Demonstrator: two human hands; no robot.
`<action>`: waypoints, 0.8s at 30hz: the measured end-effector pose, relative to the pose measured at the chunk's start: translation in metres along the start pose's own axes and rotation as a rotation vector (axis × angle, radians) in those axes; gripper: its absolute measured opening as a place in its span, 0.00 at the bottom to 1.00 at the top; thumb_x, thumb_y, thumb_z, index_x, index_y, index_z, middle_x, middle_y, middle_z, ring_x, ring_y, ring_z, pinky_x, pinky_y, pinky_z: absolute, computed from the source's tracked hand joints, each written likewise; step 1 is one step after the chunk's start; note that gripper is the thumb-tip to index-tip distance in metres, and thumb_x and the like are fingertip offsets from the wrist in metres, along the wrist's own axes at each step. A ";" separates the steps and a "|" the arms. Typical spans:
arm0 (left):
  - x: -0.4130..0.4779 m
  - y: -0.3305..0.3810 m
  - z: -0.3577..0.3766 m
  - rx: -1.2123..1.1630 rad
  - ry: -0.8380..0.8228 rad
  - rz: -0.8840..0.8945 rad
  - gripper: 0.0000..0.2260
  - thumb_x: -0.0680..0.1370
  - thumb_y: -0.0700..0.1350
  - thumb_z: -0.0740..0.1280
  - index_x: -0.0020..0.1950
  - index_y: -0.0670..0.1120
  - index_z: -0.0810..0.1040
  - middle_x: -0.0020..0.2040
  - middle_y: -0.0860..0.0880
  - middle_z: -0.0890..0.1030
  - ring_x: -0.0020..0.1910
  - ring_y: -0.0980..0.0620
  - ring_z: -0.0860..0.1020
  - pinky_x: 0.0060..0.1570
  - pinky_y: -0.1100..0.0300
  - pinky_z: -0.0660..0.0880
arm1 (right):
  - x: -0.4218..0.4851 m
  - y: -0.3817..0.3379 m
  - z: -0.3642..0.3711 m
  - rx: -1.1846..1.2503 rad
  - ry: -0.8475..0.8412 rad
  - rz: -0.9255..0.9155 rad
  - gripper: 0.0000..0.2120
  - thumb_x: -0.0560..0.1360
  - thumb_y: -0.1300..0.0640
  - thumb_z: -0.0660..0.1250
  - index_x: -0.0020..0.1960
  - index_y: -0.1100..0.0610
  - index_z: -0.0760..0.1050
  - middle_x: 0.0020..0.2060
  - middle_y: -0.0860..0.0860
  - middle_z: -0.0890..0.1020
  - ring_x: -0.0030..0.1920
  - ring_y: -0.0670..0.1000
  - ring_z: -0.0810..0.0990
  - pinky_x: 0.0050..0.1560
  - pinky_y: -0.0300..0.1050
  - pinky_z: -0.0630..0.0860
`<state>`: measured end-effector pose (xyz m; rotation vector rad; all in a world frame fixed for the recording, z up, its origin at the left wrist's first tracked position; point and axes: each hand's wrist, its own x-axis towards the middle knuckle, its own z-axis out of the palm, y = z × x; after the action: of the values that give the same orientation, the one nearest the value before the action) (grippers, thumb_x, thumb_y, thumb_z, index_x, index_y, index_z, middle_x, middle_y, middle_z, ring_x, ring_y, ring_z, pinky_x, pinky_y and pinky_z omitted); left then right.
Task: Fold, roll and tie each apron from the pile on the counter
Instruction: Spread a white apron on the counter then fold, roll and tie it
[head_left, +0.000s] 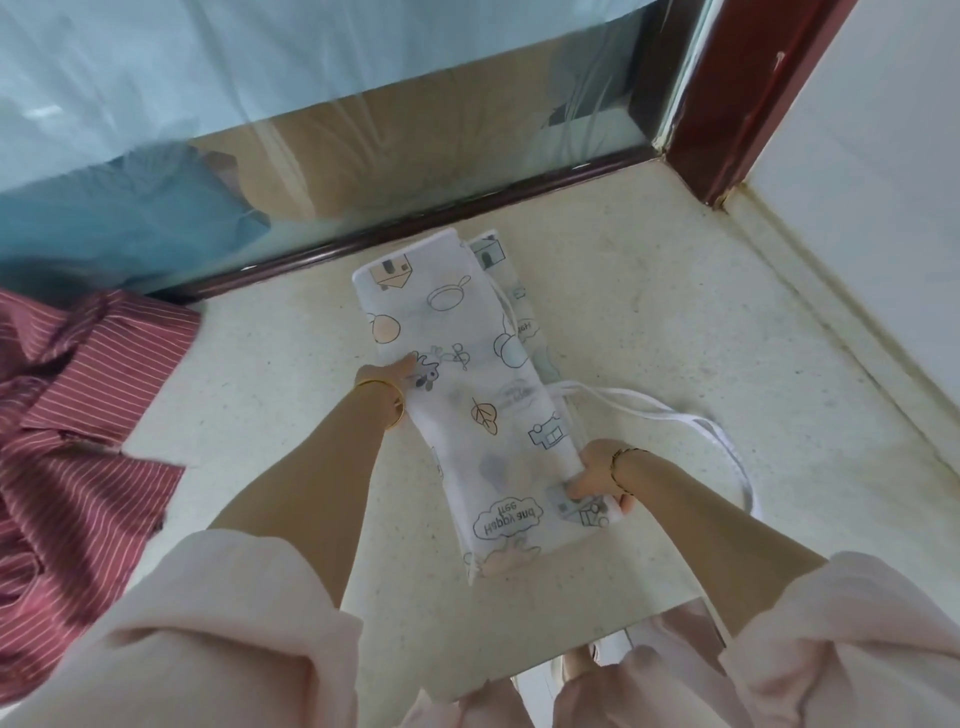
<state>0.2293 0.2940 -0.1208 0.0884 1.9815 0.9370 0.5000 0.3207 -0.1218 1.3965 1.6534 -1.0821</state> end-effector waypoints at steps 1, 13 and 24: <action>0.003 0.000 0.001 -0.029 0.005 0.040 0.12 0.72 0.45 0.72 0.49 0.38 0.77 0.48 0.39 0.80 0.49 0.40 0.80 0.54 0.46 0.77 | 0.001 0.001 0.000 0.018 -0.002 -0.003 0.20 0.73 0.51 0.68 0.59 0.63 0.73 0.52 0.60 0.80 0.50 0.59 0.81 0.47 0.49 0.81; -0.001 0.015 0.038 -0.150 -0.091 0.310 0.03 0.78 0.38 0.64 0.45 0.42 0.72 0.41 0.44 0.78 0.37 0.46 0.75 0.41 0.53 0.75 | 0.005 0.007 0.003 0.023 0.045 -0.050 0.13 0.75 0.49 0.66 0.50 0.59 0.73 0.39 0.53 0.78 0.39 0.56 0.81 0.43 0.47 0.80; 0.011 0.021 0.050 0.448 0.133 0.261 0.18 0.78 0.41 0.65 0.64 0.34 0.67 0.60 0.36 0.76 0.59 0.39 0.75 0.54 0.51 0.73 | 0.011 0.009 0.004 0.056 0.054 -0.058 0.10 0.72 0.52 0.68 0.48 0.59 0.75 0.39 0.54 0.79 0.43 0.56 0.82 0.44 0.48 0.81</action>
<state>0.2547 0.3421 -0.1295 0.5602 2.3133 0.6532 0.5066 0.3222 -0.1346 1.4331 1.7236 -1.1402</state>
